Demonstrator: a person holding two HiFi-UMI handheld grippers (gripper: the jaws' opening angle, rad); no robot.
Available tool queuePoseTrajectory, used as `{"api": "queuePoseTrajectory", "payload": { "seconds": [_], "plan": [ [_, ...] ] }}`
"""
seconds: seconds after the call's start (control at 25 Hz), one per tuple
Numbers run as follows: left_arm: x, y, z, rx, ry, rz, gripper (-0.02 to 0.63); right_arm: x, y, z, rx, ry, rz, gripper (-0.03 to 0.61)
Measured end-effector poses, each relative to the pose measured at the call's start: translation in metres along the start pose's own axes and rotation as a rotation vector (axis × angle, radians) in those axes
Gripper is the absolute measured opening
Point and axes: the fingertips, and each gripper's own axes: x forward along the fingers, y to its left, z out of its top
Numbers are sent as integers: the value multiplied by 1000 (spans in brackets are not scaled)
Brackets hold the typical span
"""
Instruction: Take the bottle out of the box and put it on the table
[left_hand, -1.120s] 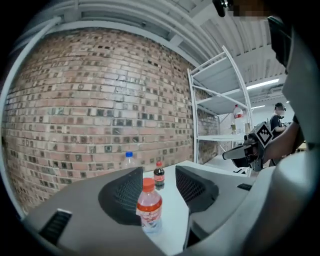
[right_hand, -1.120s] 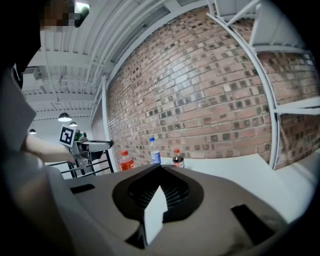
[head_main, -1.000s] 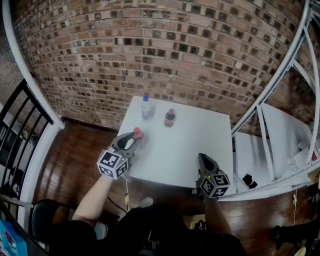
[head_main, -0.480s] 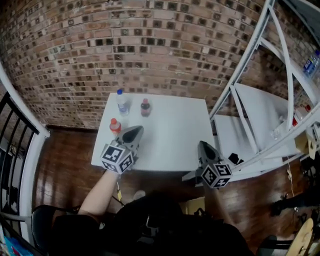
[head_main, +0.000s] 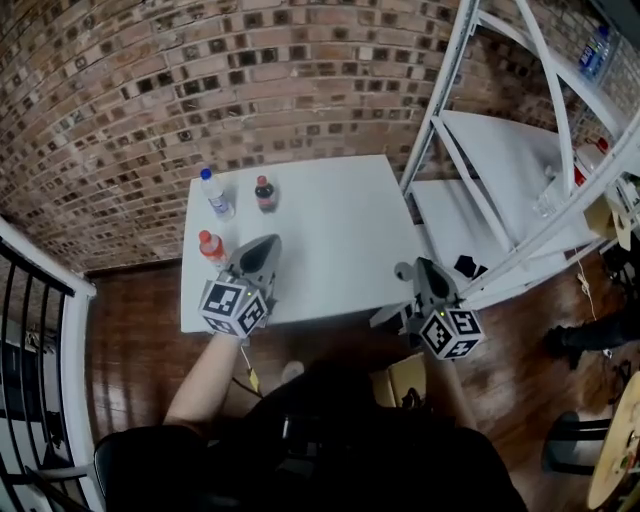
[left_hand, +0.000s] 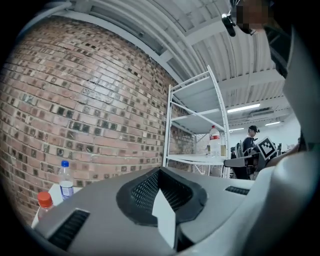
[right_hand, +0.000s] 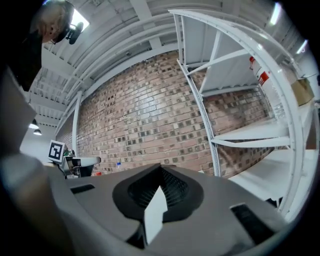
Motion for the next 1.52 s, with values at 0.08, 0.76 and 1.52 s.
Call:
{"api": "queuePoseTrajectory", "payload": {
  "seconds": [0.08,0.76,1.52],
  "plan": [
    [-4,0,-2,2,4,-12,5,-10,-2,-1,4,-15,-18,5],
    [-8,-21,-7,-11,-29,-105,5,-40,-11,-6,14,-75,-141,2],
    [11,-5,-21,-22,-42,-72,5,-30,-26,-6,19,-99,-173,2]
  ]
}}
